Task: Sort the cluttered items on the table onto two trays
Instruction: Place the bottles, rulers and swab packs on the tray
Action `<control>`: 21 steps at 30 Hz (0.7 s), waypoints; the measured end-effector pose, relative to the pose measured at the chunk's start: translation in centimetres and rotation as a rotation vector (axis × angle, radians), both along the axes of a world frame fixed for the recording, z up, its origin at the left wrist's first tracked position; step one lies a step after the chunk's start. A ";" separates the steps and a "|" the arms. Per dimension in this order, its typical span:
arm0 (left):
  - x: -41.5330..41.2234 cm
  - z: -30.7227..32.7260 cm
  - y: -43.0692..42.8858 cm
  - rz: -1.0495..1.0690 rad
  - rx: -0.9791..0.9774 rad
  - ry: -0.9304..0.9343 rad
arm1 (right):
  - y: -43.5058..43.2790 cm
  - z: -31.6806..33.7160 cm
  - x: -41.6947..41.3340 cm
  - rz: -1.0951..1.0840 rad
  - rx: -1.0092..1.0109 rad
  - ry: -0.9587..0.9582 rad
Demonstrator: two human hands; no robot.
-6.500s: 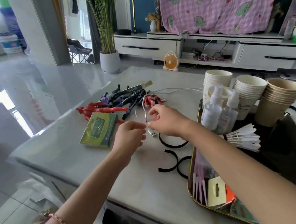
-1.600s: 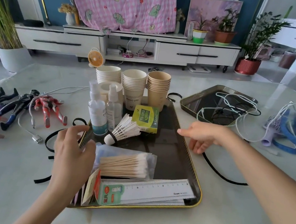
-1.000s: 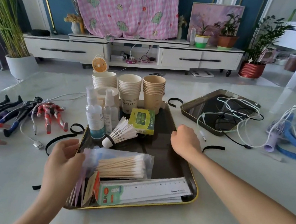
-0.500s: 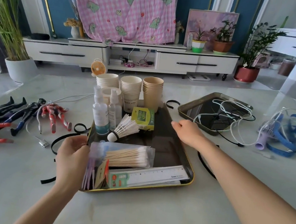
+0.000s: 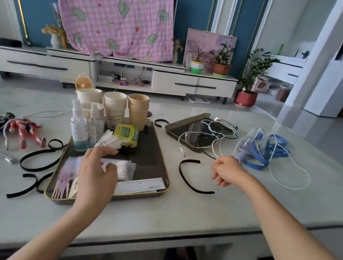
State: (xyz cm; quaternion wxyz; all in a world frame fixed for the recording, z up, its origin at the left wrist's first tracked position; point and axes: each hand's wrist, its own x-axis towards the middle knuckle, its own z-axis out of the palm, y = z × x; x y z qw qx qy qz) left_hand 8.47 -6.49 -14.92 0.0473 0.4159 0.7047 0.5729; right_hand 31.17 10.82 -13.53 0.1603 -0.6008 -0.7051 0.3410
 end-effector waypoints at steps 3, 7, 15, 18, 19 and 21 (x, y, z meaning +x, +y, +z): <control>3.6 1.1 0.7 -0.122 -0.033 0.016 | -0.5 -1.4 3.4 -0.099 -0.053 0.031; 7.2 2.2 2.0 -0.237 -0.051 0.121 | 0.2 -2.2 6.9 -0.273 -0.018 0.121; 11.9 3.7 8.1 -0.405 -0.180 0.027 | 4.2 -2.7 7.0 -0.266 0.220 0.074; 13.4 3.1 10.2 -0.463 -0.214 0.107 | 6.4 -2.1 5.3 -0.205 0.338 -0.028; 13.5 2.4 11.2 -0.476 -0.214 0.129 | 7.6 -2.0 4.6 -0.216 0.363 -0.080; 13.3 1.3 11.8 -0.494 -0.219 0.179 | 9.1 -2.1 3.8 -0.228 0.392 -0.249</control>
